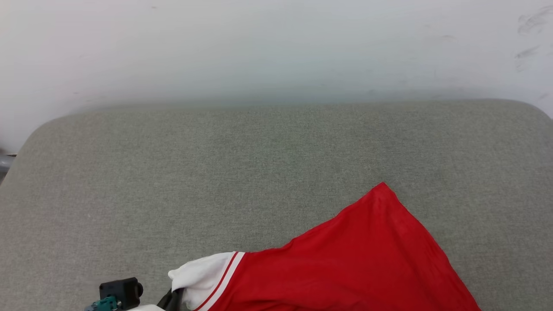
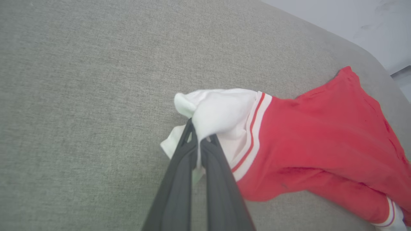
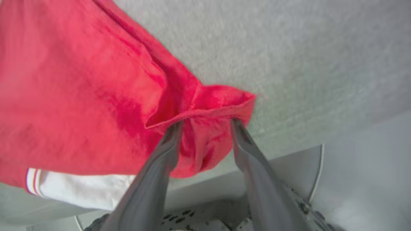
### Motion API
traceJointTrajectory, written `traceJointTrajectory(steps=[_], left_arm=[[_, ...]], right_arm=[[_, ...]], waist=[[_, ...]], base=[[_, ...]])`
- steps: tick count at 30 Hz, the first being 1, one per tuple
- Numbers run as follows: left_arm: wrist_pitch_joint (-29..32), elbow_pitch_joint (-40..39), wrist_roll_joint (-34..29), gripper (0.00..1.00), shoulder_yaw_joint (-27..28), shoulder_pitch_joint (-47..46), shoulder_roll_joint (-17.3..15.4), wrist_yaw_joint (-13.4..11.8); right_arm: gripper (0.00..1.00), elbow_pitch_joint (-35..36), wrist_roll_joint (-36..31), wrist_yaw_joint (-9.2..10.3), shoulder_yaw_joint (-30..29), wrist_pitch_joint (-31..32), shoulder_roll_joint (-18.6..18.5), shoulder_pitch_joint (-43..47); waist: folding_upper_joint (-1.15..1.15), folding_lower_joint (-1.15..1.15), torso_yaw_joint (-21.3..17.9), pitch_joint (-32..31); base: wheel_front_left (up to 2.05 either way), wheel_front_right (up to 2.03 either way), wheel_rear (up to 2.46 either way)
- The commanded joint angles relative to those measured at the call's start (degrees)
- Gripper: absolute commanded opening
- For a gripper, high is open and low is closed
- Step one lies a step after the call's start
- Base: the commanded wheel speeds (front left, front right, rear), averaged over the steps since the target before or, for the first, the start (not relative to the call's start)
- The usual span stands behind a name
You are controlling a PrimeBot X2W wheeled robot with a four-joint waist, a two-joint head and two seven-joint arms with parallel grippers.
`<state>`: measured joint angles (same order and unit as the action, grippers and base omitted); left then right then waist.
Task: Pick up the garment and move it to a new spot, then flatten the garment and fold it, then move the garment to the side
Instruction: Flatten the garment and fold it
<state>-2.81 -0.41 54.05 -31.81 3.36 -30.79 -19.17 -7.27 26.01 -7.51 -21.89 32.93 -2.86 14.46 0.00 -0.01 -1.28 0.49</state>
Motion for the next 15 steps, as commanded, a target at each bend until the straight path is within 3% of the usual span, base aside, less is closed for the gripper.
traceJointTrajectory(steps=[1,6,10,15], left_arm=[[0.11,-0.15,-0.37,0.0,-0.19,0.37,0.07,0.01],[-0.19,-0.63,-0.75,0.0,-0.3,-1.05,0.34,0.14],[-0.4,-0.54,-0.87,0.0,-0.22,-2.4,0.89,0.39],[-0.7,-0.4,-1.14,0.0,-0.4,-5.33,1.87,1.55]], right_arm=[[1.0,0.79,-1.09,0.04,-0.39,-1.96,-0.06,-1.81],[1.0,1.45,-3.56,0.04,-1.22,-12.88,-1.19,-7.05],[1.0,-0.71,-4.04,0.04,1.58,-18.5,-3.72,-12.53],[1.0,-4.13,-2.98,0.04,6.46,-18.87,-6.36,-19.87]], waist=[[0.0,0.01,-0.04,-0.13],[0.0,0.01,0.33,0.4],[0.0,0.01,1.13,2.01],[0.0,0.01,3.24,5.35]], base=[[0.0,0.0,0.0],[0.0,0.0,0.0],[0.0,0.0,0.0],[0.0,0.0,0.0]])
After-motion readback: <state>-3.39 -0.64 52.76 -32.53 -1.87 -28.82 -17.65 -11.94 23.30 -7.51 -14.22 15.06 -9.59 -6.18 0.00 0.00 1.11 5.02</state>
